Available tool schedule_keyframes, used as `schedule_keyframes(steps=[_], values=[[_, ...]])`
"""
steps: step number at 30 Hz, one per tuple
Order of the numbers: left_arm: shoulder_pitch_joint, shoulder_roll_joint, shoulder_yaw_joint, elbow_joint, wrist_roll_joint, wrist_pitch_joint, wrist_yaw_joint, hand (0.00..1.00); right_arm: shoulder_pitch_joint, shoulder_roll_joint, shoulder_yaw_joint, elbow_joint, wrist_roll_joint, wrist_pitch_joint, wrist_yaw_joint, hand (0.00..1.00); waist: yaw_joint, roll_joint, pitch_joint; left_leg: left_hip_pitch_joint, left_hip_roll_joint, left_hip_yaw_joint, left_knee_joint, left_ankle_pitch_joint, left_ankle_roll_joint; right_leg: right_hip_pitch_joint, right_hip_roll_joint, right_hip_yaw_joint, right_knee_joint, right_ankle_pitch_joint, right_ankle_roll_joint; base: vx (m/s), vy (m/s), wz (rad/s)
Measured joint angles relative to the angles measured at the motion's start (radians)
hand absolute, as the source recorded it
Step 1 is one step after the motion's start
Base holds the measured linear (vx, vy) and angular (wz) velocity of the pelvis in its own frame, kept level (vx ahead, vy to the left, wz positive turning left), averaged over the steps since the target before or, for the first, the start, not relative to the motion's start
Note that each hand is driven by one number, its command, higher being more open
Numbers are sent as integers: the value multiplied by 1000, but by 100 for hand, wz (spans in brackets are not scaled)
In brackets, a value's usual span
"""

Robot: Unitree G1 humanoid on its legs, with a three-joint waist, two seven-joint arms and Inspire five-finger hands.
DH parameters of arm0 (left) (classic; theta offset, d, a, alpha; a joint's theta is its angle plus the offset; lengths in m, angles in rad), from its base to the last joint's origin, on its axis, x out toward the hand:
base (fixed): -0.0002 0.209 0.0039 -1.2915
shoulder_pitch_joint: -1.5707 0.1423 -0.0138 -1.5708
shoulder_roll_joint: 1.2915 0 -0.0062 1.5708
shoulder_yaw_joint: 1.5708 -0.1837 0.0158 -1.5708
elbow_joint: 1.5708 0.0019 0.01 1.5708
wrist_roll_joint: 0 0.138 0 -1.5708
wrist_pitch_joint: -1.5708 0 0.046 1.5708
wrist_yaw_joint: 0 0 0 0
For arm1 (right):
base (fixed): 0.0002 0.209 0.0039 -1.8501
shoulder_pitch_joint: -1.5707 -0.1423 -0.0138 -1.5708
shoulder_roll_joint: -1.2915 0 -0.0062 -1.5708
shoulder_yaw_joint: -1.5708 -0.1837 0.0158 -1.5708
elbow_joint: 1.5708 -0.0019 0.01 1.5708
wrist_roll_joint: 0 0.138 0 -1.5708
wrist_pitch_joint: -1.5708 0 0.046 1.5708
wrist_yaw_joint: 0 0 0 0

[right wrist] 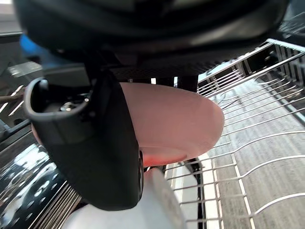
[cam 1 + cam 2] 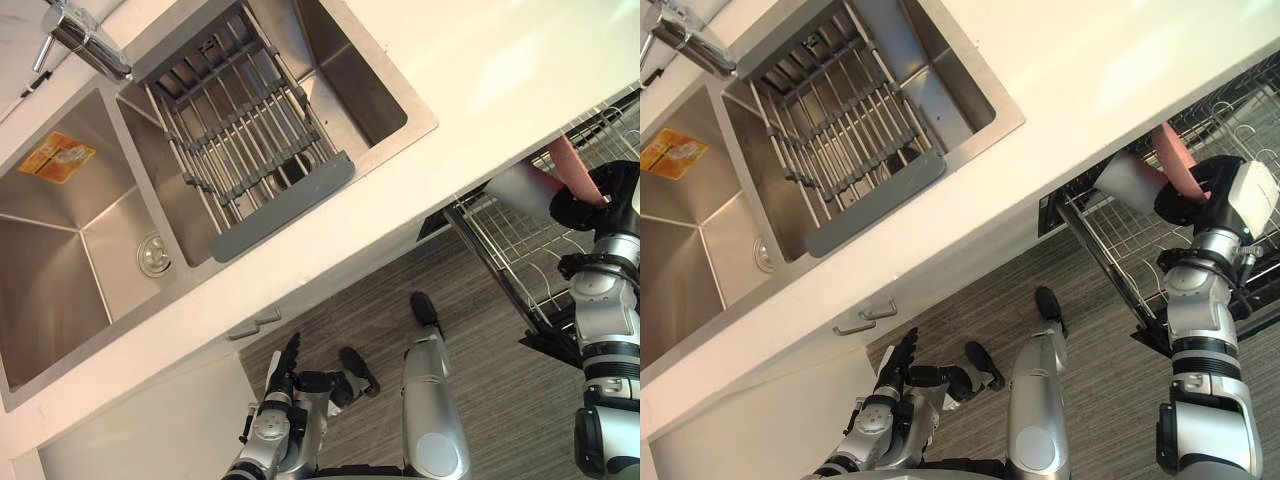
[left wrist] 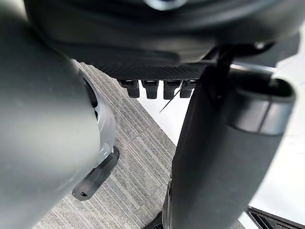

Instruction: Walk over to the sink, pick up the cup, carry it to the dishwasher, place the cup inside the dishwasher, then close the dishwasher door

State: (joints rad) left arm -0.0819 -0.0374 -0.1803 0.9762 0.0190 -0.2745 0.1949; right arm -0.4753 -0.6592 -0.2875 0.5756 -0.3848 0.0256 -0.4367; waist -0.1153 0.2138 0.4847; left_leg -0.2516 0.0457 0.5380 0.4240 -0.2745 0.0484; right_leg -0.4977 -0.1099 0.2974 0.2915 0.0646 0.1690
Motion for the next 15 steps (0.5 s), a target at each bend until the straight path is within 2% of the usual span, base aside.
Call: schedule_keyframes(steps=[15], values=[[-1,0,0,0,0,5,3,100,-15,30,-79,-3,9,15,-32,100,6,6,2,1,-10,-1,-18,19,0,-7,-10,-8,6,-2,-3,4,-52,2]])
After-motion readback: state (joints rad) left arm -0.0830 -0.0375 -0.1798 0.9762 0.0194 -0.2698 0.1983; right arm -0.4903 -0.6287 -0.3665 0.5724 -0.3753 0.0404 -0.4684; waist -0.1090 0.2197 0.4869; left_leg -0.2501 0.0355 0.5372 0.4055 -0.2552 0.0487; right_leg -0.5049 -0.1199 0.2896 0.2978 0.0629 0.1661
